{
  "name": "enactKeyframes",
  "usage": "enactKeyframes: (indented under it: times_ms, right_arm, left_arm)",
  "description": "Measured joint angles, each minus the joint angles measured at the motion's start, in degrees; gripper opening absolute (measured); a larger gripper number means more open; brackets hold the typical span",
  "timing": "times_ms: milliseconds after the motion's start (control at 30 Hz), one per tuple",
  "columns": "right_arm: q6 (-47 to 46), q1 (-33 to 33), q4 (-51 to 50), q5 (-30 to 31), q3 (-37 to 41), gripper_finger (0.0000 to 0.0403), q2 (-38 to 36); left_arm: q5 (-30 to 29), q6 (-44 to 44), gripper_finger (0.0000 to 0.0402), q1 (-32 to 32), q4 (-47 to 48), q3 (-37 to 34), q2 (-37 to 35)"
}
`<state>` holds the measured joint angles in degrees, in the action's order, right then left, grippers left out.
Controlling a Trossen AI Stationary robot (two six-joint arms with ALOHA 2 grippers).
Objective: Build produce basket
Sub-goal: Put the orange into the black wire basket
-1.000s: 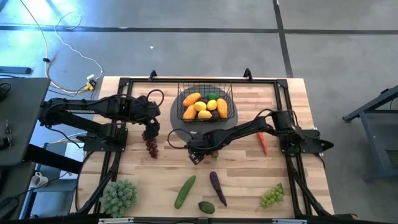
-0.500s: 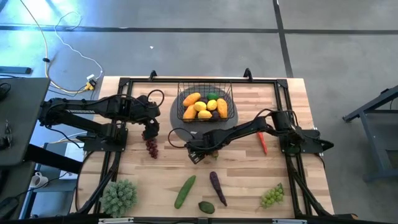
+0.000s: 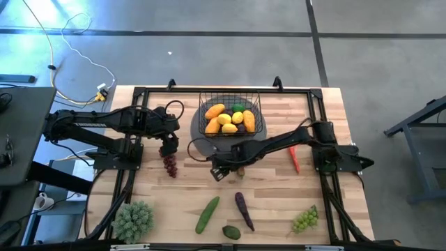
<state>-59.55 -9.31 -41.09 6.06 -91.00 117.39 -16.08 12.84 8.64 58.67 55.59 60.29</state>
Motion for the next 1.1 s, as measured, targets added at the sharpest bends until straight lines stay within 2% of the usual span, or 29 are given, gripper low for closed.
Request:
enactKeyframes:
  times_ms: [300, 700, 800, 967, 1100]
  right_arm:
    - [3.5, 2.8, 0.3, 4.8, 0.0, 0.0152, -7.6]
    - [18.8, 12.4, 0.9, 10.0, 0.0, 0.0153, -13.2]
    - [24.6, 15.6, 2.6, 9.6, 0.0, 0.0153, -13.2]
    - [31.3, 21.4, 3.6, 4.3, 0.0, 0.0153, -13.2]
    - [34.5, 26.1, 3.5, 4.0, 0.0, 0.0154, -13.2]
  left_arm:
    - [0.0, 1.9, 0.0243, 0.0, -0.2, 0.0, 0.0]
    - [0.0, 3.3, 0.0243, 0.0, -3.2, 0.0, 0.0]
    - [0.0, 4.8, 0.0243, 0.0, -3.4, 0.0, 0.0]
    - [0.0, 5.8, 0.0243, 0.0, -3.5, 0.0, 0.0]
    - [0.0, 7.7, 0.0243, 0.0, -4.5, 0.0, 0.0]
